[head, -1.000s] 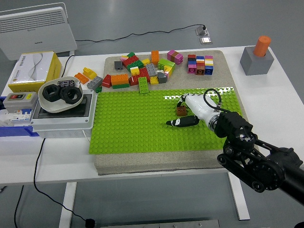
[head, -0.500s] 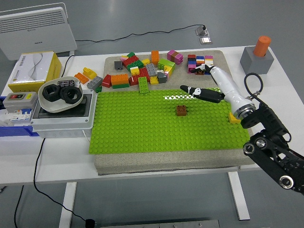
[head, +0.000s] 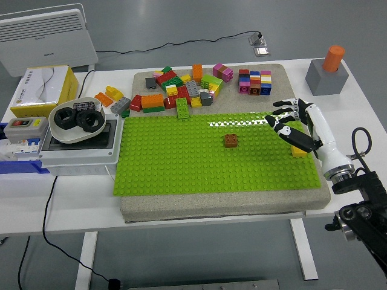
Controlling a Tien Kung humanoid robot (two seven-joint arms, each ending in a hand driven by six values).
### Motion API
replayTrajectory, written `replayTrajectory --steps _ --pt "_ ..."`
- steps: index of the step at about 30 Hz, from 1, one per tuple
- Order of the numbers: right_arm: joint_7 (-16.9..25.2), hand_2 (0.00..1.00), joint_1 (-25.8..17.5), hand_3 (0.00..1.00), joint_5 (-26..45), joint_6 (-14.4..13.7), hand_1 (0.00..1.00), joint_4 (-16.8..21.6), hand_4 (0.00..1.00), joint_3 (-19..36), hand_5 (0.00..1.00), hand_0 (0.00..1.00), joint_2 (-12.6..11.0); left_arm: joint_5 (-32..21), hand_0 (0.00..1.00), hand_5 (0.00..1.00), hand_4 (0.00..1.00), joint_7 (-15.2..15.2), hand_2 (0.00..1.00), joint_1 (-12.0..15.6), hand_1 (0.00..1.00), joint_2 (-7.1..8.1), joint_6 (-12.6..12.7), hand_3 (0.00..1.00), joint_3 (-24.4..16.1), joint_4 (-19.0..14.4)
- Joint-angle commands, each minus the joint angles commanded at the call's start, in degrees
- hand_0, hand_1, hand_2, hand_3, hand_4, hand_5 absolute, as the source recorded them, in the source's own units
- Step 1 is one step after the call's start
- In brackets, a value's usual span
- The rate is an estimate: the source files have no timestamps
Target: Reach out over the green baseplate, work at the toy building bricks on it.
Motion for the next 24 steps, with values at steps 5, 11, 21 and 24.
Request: replayTrajectory --steps 5,11,21,24 --pt "2.38 0.474 -0.54 0.557 6.06 0.34 0.287 -1.63 0.797 2.09 0.491 0.412 0.04 -0.36 0.770 0.492 0.503 0.42 0.628 0.21 0.700 0.15 -0.24 0.499 0.90 -0.27" --pt "4.58 0.396 -0.81 0.521 14.22 0.58 0.228 -3.51 0.792 4.17 0.498 0.351 0.32 -3.35 0.770 0.495 0.509 0.65 0.643 0.98 0.700 -0.04 -0.47 0.509 0.66 -0.66" --pt "5.09 0.358 0.70 0.494 21.96 0.55 0.203 -5.85 0.774 1.93 0.500 0.310 -0.06 -7.66 0.756 0.495 0.510 0.55 0.602 1.78 0.657 0.02 -0.49 0.561 3.31 -1.53" --pt "5.09 0.358 0.77 0.494 22.28 0.50 0.203 -6.28 0.774 1.52 0.500 0.310 0.13 -9.52 0.756 0.495 0.510 0.32 0.602 2.39 0.657 0.11 -0.45 0.561 4.09 -1.59"
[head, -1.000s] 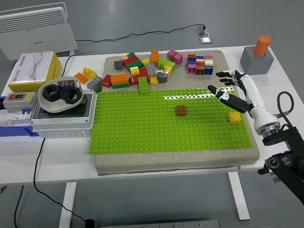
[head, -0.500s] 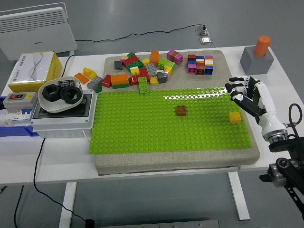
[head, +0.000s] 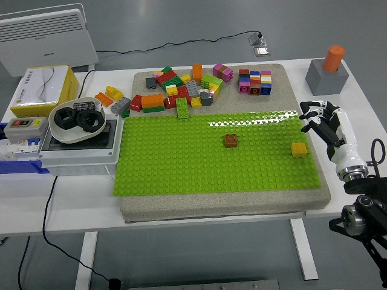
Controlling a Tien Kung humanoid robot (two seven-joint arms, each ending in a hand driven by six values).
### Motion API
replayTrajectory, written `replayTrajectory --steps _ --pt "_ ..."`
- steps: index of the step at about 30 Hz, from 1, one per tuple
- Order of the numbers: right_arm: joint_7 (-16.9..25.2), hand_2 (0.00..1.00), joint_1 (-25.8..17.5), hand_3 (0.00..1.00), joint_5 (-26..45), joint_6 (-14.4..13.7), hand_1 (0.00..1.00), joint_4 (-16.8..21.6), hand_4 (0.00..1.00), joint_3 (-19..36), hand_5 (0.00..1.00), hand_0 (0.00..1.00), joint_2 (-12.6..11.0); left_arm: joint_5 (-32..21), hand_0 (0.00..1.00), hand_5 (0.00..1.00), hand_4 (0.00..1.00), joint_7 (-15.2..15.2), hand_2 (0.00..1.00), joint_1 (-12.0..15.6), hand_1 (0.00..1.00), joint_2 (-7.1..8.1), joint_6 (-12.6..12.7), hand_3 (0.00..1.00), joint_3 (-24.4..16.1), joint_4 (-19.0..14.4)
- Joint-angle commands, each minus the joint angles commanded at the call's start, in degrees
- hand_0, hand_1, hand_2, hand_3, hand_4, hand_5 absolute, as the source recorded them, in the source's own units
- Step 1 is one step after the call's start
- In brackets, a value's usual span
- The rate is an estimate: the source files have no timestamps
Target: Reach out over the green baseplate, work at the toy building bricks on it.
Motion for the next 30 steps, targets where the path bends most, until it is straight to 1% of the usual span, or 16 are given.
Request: replayTrajectory --steps 3,7,8,11,13,14,17,19,20,23,25,26,30 --pt "-0.15 0.362 -0.09 0.498 -0.11 -0.03 0.209 -0.44 0.767 -0.36 0.503 0.317 0.12 -2.15 0.756 0.501 0.520 -0.19 0.601 1.05 0.659 0.05 -0.65 0.564 -0.12 0.48" --pt "-0.55 0.362 -0.07 0.498 -1.32 0.07 0.209 -0.86 0.767 -1.60 0.503 0.317 0.18 -6.89 0.756 0.501 0.520 -0.01 0.601 3.44 0.659 0.06 -2.56 0.564 -1.48 1.05" --pt "-0.61 0.374 -0.09 0.507 -1.54 0.09 0.219 -0.94 0.760 -1.87 0.503 0.334 0.25 -8.05 0.761 0.998 0.679 -0.01 0.666 4.03 0.680 0.04 -2.87 0.655 -2.00 1.05" --pt "-0.87 0.374 -0.06 0.507 -2.26 0.07 0.219 -1.05 0.760 -2.88 0.503 0.334 0.48 -12.64 0.761 0.998 0.679 0.37 0.666 6.39 0.680 -0.22 -4.29 0.655 -3.26 0.76" --pt "-1.03 0.374 -0.05 0.507 -2.67 -0.03 0.219 -0.98 0.760 -3.42 0.503 0.334 0.51 -16.27 0.761 0.998 0.679 1.05 0.666 7.88 0.680 -0.67 -5.63 0.655 -3.08 0.51" --pt "-1.08 0.381 -0.11 0.515 -2.82 -0.07 0.232 -0.97 0.758 -3.53 0.504 0.358 0.51 -18.37 0.760 0.998 0.760 1.57 0.708 8.55 0.694 -1.05 -6.36 0.719 -3.20 0.45" --pt "-1.17 0.381 -0.30 0.515 -3.20 -0.16 0.232 -0.99 0.758 -3.36 0.504 0.358 0.56 -23.34 0.760 0.998 0.760 2.89 0.708 9.33 0.694 -2.07 -8.04 0.719 -5.45 0.30" --pt "-1.17 0.381 -0.36 0.515 -3.32 -0.20 0.232 -0.98 0.758 -3.19 0.504 0.358 0.51 -25.82 0.760 0.998 0.760 3.76 0.708 9.01 0.694 -2.55 -8.70 0.719 -7.51 0.30" --pt "-1.16 0.385 -0.33 0.519 -3.36 -0.21 0.235 -0.98 0.758 -3.17 0.503 0.359 0.46 -26.79 0.736 0.998 0.911 4.28 0.765 8.68 0.712 -2.76 -8.95 0.900 -8.61 0.35" --pt "-1.13 0.385 -0.04 0.519 -3.42 -0.21 0.235 -1.13 0.758 -3.33 0.503 0.359 0.47 -26.91 0.736 0.998 0.911 5.55 0.765 7.80 0.712 -3.15 -9.57 0.900 -11.99 0.35" --pt "-1.08 0.385 0.08 0.519 -3.54 -0.18 0.235 -1.24 0.758 -3.43 0.503 0.359 0.76 -25.37 0.736 0.998 0.911 5.95 0.765 7.24 0.712 -3.36 -9.79 0.900 -14.54 0.31" --pt "-1.06 0.390 0.14 0.521 -3.69 -0.17 0.240 -1.20 0.756 -3.43 0.503 0.367 0.88 -24.20 0.718 0.998 0.960 5.98 0.777 6.89 0.681 -3.39 -9.87 0.968 -15.94 0.29" --pt "-1.04 0.390 0.51 0.521 -4.09 -0.14 0.240 -1.11 0.756 -3.06 0.503 0.367 1.03 -19.38 0.718 0.998 0.960 5.89 0.777 5.47 0.681 -3.24 -9.58 0.968 -19.91 0.16"
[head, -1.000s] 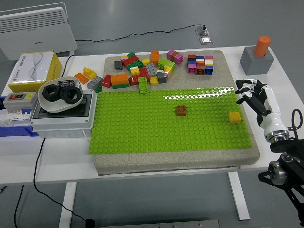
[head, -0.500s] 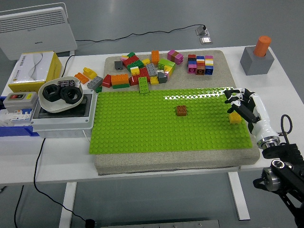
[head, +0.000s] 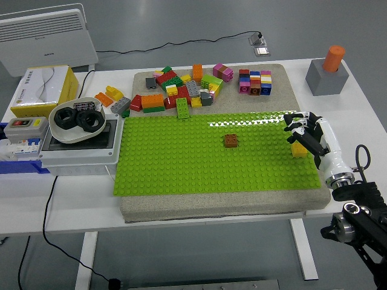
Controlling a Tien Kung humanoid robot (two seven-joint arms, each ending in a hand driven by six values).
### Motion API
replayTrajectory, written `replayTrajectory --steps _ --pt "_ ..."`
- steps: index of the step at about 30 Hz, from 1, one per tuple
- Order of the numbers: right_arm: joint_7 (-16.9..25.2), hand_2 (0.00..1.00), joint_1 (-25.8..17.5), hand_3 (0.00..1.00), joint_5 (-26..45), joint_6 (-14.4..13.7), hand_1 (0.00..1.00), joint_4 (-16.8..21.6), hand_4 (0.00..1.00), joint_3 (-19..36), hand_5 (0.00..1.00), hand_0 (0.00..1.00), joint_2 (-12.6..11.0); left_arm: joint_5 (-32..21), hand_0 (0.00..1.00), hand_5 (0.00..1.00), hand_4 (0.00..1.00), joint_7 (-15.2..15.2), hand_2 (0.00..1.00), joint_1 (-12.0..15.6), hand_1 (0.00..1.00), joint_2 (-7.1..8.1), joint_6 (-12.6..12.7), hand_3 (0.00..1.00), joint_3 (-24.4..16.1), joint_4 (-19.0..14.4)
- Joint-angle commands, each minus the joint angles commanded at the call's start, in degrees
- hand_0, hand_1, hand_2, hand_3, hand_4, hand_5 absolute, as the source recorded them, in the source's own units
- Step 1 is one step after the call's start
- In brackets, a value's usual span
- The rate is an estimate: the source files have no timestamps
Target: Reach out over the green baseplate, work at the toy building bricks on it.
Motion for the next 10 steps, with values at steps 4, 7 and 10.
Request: replayTrajectory --steps 4,7,10 --pt "0.05 0.397 0.45 0.523 -0.31 -0.01 0.242 0.16 0.753 0.56 0.502 0.369 0.09 4.19 0.716 0.998 0.969 -1.16 0.772 -1.02 0.659 0.18 2.08 0.937 -0.91 -0.29" --pt "0.09 0.397 0.78 0.523 -0.53 -0.01 0.242 0.31 0.753 0.69 0.502 0.369 0.18 7.73 0.716 0.998 0.969 -2.50 0.772 -1.57 0.659 0.26 4.56 0.937 -1.19 -0.58" --pt "0.11 0.401 1.03 0.523 -0.64 -0.01 0.244 0.30 0.751 0.55 0.502 0.375 0.25 11.32 0.705 0.998 0.820 -3.86 0.742 -2.01 0.626 0.15 7.79 0.811 -1.03 -0.92"
